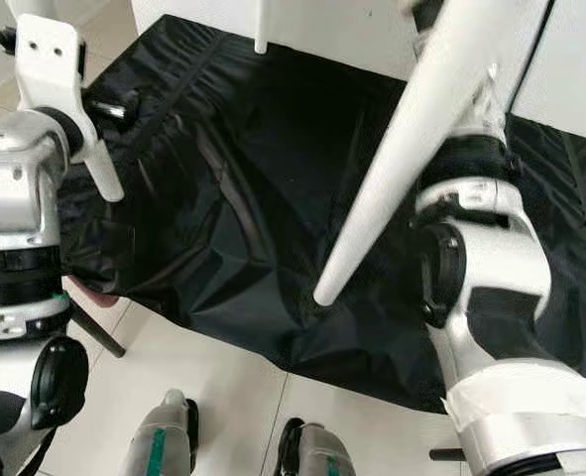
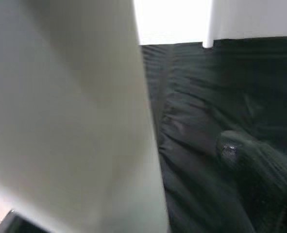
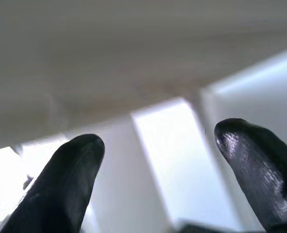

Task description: Building children table

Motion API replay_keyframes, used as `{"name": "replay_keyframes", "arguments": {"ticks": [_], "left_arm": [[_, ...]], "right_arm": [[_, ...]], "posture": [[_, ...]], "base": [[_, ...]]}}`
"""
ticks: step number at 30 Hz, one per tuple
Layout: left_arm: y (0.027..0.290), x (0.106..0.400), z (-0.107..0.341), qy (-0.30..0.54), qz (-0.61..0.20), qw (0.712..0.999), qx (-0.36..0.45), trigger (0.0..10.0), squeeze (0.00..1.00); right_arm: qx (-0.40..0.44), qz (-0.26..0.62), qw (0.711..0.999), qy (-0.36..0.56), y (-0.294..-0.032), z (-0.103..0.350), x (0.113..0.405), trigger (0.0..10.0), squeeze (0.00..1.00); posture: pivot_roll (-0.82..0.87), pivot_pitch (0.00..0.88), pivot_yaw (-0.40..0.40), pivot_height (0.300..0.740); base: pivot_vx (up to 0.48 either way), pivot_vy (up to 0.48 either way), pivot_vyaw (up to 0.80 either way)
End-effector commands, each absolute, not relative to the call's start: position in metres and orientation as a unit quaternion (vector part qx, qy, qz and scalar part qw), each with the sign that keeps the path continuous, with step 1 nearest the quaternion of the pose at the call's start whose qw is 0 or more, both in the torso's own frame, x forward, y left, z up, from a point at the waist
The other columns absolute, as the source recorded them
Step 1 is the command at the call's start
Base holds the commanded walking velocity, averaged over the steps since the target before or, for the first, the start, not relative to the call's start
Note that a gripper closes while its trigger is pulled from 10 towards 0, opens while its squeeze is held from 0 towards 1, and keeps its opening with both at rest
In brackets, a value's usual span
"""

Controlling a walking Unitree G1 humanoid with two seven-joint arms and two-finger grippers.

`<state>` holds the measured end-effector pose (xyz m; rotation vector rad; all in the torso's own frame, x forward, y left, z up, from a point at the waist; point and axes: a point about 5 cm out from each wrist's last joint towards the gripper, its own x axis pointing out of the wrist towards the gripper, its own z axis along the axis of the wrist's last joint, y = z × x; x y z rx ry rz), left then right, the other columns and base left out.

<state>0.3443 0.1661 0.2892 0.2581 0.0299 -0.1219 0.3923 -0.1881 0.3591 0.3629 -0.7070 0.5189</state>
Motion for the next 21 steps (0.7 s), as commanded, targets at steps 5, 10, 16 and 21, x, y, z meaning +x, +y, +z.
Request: {"name": "replay_keyframes", "arguments": {"ticks": [5, 10, 16, 21], "left_arm": [[0.145, 0.33, 0.288, 0.01, -0.155, 0.973, 0.168, 10.0, 1.0], [0.145, 0.323, 0.283, 0.019, -0.17, 0.968, 0.183, 10.0, 1.0], [0.145, 0.311, 0.279, 0.02, -0.194, 0.964, 0.181, 10.0, 1.0], [0.147, 0.307, 0.277, 0.016, -0.206, 0.96, 0.189, 10.0, 1.0]], "right_arm": [[0.099, 0.206, 0.933, -0.279, -0.206, 0.313, 0.388, 10.0, 0.0], [0.072, 0.176, 0.948, -0.256, -0.218, 0.289, 0.382, 10.0, 0.0], [0.128, 0.151, 0.945, -0.26, -0.243, 0.249, 0.34, 10.0, 0.0], [0.145, 0.191, 0.943, -0.232, -0.247, 0.224, 0.304, 10.0, 0.0]], "posture": [[0.13, 0.112, -0.11, 0.74], [0.13, 0.115, -0.108, 0.74], [0.12, 0.121, -0.096, 0.74], [0.11, 0.124, -0.081, 0.74]], "base": [[0.0, 0.0, 0.0], [0.0, 0.0, 0.0], [0.0, 0.0, 0.0], [0.0, 0.0, 0.0]]}}
